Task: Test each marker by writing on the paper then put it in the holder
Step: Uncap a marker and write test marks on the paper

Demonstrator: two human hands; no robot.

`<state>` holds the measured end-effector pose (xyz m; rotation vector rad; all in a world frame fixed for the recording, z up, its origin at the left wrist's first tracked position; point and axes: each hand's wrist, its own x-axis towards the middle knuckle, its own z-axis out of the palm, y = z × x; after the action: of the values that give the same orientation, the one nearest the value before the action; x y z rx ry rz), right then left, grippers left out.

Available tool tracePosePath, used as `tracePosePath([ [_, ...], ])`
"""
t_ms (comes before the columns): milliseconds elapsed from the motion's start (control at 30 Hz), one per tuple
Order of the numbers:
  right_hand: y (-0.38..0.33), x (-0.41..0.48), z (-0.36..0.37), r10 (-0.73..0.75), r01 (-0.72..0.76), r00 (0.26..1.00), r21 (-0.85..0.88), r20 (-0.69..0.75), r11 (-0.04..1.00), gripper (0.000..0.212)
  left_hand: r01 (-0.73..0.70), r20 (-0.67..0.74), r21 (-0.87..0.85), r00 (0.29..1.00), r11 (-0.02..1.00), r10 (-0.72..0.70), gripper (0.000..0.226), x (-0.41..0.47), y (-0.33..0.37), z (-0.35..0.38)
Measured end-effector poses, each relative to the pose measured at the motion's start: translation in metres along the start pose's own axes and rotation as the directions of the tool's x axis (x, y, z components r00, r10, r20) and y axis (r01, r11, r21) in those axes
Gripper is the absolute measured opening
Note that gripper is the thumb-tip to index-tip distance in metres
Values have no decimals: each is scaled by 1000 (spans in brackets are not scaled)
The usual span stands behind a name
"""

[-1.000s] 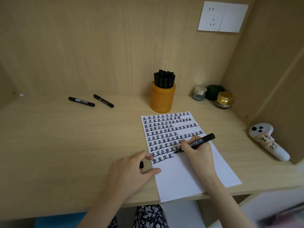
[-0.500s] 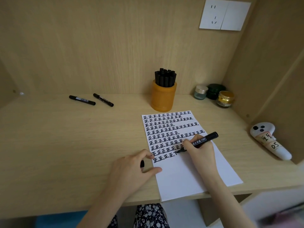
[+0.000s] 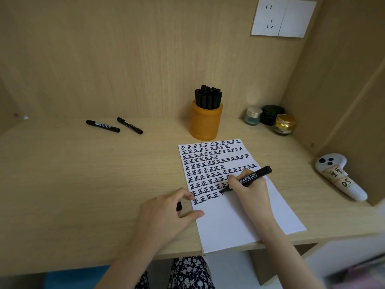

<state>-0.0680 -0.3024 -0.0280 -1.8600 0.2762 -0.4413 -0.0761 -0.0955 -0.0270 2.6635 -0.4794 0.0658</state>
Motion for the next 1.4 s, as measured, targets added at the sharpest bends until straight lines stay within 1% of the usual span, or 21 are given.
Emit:
tracePosePath([
  [133,0,0,0,7,-7,1000,-12,-2,1000,26,7,13,3,1000,1000,-7,46,0,0,0],
  [233,-1,-1,0,17,-17,1000,-12,9,1000,32,3,7,9,1000,1000,-3,46,-1,1,-1],
  [433,-1,0,-2,19,-19,1000,12,-4,1000,30,-1,-2,4,1000,1000,1,48,0,0,1],
  [567,-2,-1,-1,7,-7,1000,5,12,1000,28,-3,-9,19,1000,1000,3,47,0,0,0],
  [667,-2,-2,0,7,-7,1000,-4,14,1000,32,1,-13,25,1000,1000,-1,46,0,1,0],
  [900,-1,-2,-2,14,-15,998,-11,-64,1000,32,-1,-15,35,1000,999,2,47,-1,2,-1],
  [1033,-2,-2,-1,11,-13,998,-23,-67,1000,30,-5,-15,37,1000,999,6,49,0,1,-1],
  [1167,-3,-2,-4,50,-45,995,61,-83,997,29,-12,-28,22,1000,1000,13,46,-1,1,-1],
  [1233,-3,-1,-5,78,-65,992,129,-96,989,27,-38,-43,-10,998,999,38,40,-2,2,-1],
  [1267,-2,0,-6,91,-74,991,168,-97,983,27,-56,-58,-56,997,997,53,34,-2,2,-1],
  [1333,-3,0,-8,98,-76,992,242,-83,967,23,-81,-84,-212,994,974,65,24,-2,2,1],
  [1400,-7,-1,-10,100,-81,993,285,-54,955,20,-71,-85,-372,995,926,42,18,-2,0,3],
])
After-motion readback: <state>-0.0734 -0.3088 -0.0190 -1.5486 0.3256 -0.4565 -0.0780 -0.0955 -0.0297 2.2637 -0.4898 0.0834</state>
